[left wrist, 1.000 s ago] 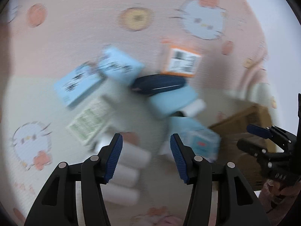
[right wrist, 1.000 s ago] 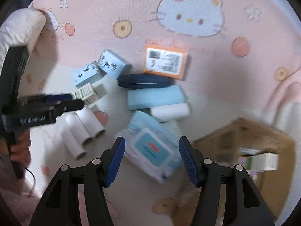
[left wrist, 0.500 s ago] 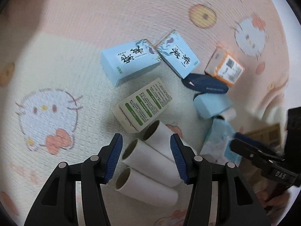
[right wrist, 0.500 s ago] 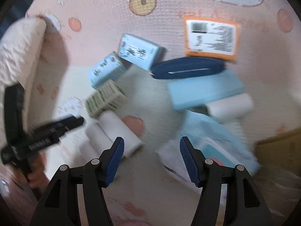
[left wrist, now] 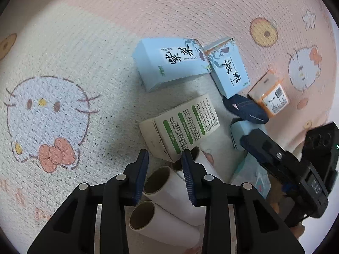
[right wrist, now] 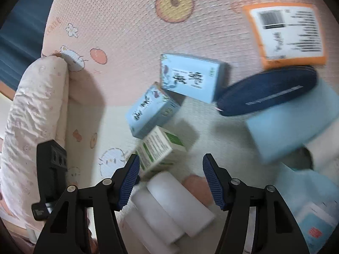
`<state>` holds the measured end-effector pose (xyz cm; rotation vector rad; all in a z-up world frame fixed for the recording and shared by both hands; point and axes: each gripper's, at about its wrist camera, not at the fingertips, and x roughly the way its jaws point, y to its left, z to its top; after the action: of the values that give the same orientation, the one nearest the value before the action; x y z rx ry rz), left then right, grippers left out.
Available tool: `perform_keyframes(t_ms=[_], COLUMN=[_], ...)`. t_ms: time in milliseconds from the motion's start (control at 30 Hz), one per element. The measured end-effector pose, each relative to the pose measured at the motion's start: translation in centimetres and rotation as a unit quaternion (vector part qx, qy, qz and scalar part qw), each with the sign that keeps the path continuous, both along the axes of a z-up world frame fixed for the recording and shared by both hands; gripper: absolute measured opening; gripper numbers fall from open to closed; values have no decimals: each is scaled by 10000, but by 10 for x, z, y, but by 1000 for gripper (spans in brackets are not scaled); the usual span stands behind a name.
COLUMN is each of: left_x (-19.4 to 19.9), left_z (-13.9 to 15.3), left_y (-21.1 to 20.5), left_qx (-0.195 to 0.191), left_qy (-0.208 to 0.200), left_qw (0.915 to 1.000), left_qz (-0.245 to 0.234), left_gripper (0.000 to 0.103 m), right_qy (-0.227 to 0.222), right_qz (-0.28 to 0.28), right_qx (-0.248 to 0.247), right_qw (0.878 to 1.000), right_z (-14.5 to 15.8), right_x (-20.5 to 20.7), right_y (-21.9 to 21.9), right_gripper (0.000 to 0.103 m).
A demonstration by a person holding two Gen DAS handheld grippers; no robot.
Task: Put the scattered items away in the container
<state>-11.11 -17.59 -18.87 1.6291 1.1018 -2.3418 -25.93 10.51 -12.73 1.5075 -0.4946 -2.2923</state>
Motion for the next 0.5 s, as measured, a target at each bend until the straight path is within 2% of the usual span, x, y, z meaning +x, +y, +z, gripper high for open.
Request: perform_keyframes(t_ms=[67,300,500], left_x=[2,3,0], left_z=[-2,-4,-7], left_y=[-1,-4,-9], left_qx=[48,166,353], left_qy=[14,100,180], left_qw=[10000,9998,9990], left_qz=[0,53,183], left_gripper=[36,36,36], right_qy=[-63,177,162], right_qz=[78,648,820], right_qx=[177,389,477], right_qw=[9998,9970,9954], right_z=[-6,-19,-38], right_x=[-8,-22,-22], right_y=[-11,-45,-56], right_gripper=[60,60,60])
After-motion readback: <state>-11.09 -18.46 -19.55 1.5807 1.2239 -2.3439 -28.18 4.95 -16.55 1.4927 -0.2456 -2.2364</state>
